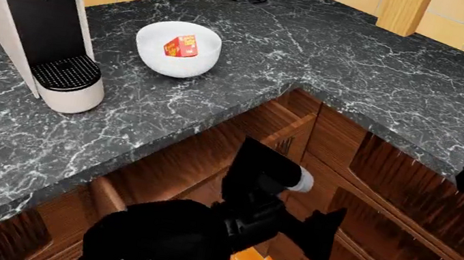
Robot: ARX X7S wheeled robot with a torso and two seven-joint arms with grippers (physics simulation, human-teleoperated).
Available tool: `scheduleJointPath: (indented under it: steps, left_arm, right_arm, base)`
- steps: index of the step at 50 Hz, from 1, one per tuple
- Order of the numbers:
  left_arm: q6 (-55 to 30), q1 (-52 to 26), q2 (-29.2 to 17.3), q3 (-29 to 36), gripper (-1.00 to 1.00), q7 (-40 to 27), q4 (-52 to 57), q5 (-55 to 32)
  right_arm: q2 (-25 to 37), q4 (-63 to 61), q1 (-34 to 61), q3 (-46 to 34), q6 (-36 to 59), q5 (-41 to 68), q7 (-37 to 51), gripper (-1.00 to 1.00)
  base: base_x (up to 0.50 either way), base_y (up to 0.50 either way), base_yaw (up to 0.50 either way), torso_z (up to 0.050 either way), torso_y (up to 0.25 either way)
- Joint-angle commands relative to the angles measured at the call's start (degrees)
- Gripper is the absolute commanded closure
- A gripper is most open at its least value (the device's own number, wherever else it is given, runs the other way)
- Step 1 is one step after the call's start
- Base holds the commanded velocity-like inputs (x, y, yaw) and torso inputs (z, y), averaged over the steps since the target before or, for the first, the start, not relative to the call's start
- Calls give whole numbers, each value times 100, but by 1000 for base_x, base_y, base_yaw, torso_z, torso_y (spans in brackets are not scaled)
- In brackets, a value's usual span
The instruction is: Place the bar in the bowl and close the drawer.
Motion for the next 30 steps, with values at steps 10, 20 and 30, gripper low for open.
scheduleJointPath:
  steps: [10, 20, 30]
  left_arm:
    - [2406, -1351, 596, 3205, -100, 369, -3023, -1238]
    - [3444, -1996, 598, 5086, -100, 304, -3809, -2529]
    - [3315, -1951, 598, 5076, -100, 411, -4391, -2413]
  right_arm:
    - [172, -95, -196, -134, -252, -171, -9, -100]
    - [186, -94, -272, -183, -343, -233, -3, -100]
    - [187, -97, -334, -221, -419, -266, 11, -100]
  base:
    - [0, 0, 0, 0, 0]
    - [0, 0, 0, 0, 0]
    - [0, 0, 0, 0, 0]
